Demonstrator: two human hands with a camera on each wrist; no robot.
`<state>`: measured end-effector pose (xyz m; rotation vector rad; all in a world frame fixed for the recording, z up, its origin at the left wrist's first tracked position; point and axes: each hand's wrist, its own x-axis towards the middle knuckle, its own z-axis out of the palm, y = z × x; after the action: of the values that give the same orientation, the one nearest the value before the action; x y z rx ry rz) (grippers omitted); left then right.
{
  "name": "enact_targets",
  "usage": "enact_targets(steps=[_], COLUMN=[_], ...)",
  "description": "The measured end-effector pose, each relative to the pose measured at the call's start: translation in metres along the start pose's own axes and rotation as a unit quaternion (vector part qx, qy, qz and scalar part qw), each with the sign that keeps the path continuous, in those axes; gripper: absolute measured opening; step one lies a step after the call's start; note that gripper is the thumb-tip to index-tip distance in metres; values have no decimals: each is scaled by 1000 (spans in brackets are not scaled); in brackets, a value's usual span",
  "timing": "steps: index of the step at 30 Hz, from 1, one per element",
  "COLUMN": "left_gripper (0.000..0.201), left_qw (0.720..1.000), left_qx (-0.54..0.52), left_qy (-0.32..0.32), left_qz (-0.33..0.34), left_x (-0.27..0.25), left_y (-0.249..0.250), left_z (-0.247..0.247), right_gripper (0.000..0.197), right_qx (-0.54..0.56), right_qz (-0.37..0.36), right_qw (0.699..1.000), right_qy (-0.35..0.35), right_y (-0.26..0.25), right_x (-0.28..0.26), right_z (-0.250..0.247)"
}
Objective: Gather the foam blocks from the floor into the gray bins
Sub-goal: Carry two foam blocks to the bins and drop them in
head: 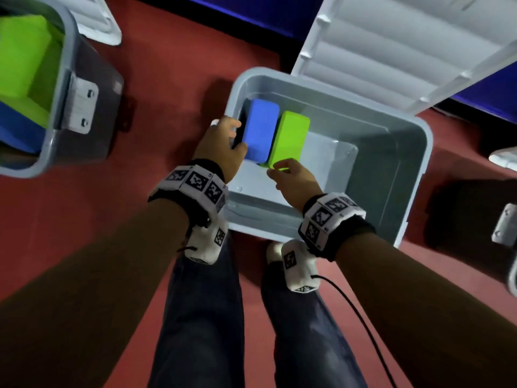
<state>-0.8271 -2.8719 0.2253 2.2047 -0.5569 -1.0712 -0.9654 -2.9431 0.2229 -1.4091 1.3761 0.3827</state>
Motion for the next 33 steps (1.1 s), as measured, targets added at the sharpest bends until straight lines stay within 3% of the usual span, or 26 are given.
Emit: enact_targets(steps=[4,8,13,17,22,26,33], left_gripper=[44,43,31,19,28,27,29], left_qw=[995,984,974,958,879,810,662], left_qx=[52,96,90,102,215,300,396], left_qy=[-53,-124,-207,-250,-355,-412,-508], left_qz=[-68,-84,3,96,232,291,383], left_x=[-66,-117,-169,-218,-291,-356,-511], left_y=[-2,55,168,227,264,273,241], left_z=[20,26,1,-30,-59,-56,-2], right_gripper=[25,15,10,9,17,19,7], right_qx=[54,77,126,198,277,356,484], right_qz=[2,24,31,48,80,101,154], right_qw=[999,996,982,954,907,856,732], right_qy=[-6,35,138,222,306,362,454], right_y=[22,44,47,50,52,72,151], right_x=[-47,-116,-228,-315,-413,-488,-613], right_z=[-23,-74,-140,-140,-99,-70,2])
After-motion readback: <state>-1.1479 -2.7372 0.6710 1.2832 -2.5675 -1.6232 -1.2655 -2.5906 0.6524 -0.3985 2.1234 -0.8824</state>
